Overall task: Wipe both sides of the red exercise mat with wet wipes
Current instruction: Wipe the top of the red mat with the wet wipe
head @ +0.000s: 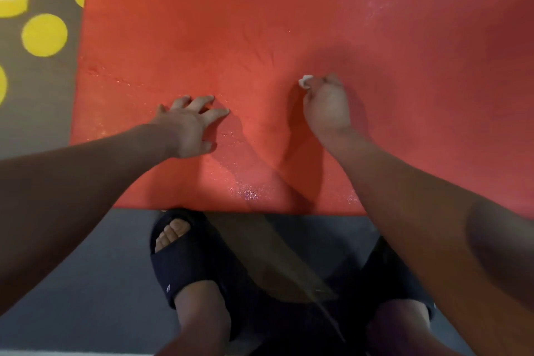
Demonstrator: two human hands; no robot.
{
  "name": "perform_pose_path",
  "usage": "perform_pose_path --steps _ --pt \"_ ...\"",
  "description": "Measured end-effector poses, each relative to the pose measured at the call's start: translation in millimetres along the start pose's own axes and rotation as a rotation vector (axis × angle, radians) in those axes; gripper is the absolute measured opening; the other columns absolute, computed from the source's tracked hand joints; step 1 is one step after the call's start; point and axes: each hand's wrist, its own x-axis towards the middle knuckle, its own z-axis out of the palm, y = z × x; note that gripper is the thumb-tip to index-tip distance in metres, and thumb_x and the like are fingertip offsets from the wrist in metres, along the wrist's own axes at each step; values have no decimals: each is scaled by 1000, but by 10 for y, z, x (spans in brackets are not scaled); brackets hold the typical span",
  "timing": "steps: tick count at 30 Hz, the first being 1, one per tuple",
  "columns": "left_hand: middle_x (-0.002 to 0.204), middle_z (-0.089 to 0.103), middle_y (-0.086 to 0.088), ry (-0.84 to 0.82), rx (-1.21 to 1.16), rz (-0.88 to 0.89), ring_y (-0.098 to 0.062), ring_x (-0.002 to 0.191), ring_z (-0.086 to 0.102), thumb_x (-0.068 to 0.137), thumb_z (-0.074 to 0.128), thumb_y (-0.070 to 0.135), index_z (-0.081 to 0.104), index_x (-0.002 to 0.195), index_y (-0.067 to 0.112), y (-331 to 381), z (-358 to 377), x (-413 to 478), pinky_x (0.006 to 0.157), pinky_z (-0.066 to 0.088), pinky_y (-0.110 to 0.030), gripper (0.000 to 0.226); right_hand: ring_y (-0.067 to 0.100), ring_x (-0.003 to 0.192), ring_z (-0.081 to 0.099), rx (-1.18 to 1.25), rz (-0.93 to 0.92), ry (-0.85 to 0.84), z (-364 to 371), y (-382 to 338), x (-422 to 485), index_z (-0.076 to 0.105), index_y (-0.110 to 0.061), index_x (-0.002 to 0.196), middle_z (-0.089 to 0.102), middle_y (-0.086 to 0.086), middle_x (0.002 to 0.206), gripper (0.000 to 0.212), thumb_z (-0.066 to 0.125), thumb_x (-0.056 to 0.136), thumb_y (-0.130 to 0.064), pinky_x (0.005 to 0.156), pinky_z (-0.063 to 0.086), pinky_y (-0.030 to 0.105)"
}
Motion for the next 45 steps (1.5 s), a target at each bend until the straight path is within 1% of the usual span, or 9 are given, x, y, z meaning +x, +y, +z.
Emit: perform_pose_path --steps 4,6,11,13,19,26,33,40,45 --pt "156 29 4 87 8 -28 -40 138 35 87 61 55 38 141 49 152 -154 131 111 29 -65 59 29 97 59 -14 -318 -279 118 -311 -247 64 -14 120 61 12 113 35 40 95 -20 86 49 32" --pt "150 35 -1 94 -67 -37 -41 133 38 84 59 57 46 134 45 148 -178 222 113 33 -59 53 33 94 62 -92 -424 -242 38 -198 -64 68 -17 118 61 13 108 30 50 93 -13 82 52 35" --pt "142 38 -8 206 -215 -70 -40 129 35 85 66 48 49 136 30 64 -201 390 111 37 -52 56 38 89 64 -264 26 87 -162 56 458 73 -23 109 65 12 101 36 50 81 -21 78 51 43" --pt "143 36 -10 274 -228 -80 -41 128 34 87 66 45 46 141 26 63 -265 452 111 36 -51 60 38 82 65 -228 40 113 -78 -66 422 73 -20 108 65 13 97 37 51 79 -17 75 51 41" --pt "145 34 -8 369 -278 -117 -43 129 33 82 64 55 39 145 31 -28 -393 762 116 27 -56 72 37 79 65 -96 -572 -143 91 -178 258 72 -13 111 65 13 97 34 59 81 -4 73 54 40" --pt "155 25 -5 415 -279 -130 -41 142 21 81 66 53 32 150 35 83 -473 1020 118 17 -64 79 40 81 64 -89 110 273 -215 399 799 72 -9 105 64 19 98 36 46 81 -12 78 53 41" --pt "159 21 -4 465 -291 -121 -38 149 10 80 56 60 31 149 37 54 -427 1125 121 4 -66 77 35 86 65 -40 -439 -89 107 -42 387 68 -16 115 63 9 102 34 52 88 -5 81 54 41" --pt "167 0 4 343 -256 -190 -41 153 -9 75 49 76 10 155 46 -11 -483 1162 117 0 -72 94 39 81 65 -60 -13 210 28 5 1066 73 -11 100 65 16 95 36 42 82 -14 76 54 43" --pt "165 4 3 286 -165 -186 -43 152 1 69 54 80 9 153 47 -60 -564 1163 115 15 -72 101 33 99 66 -8 -530 -195 201 -317 586 70 -13 112 66 10 106 33 54 85 -4 87 54 40"
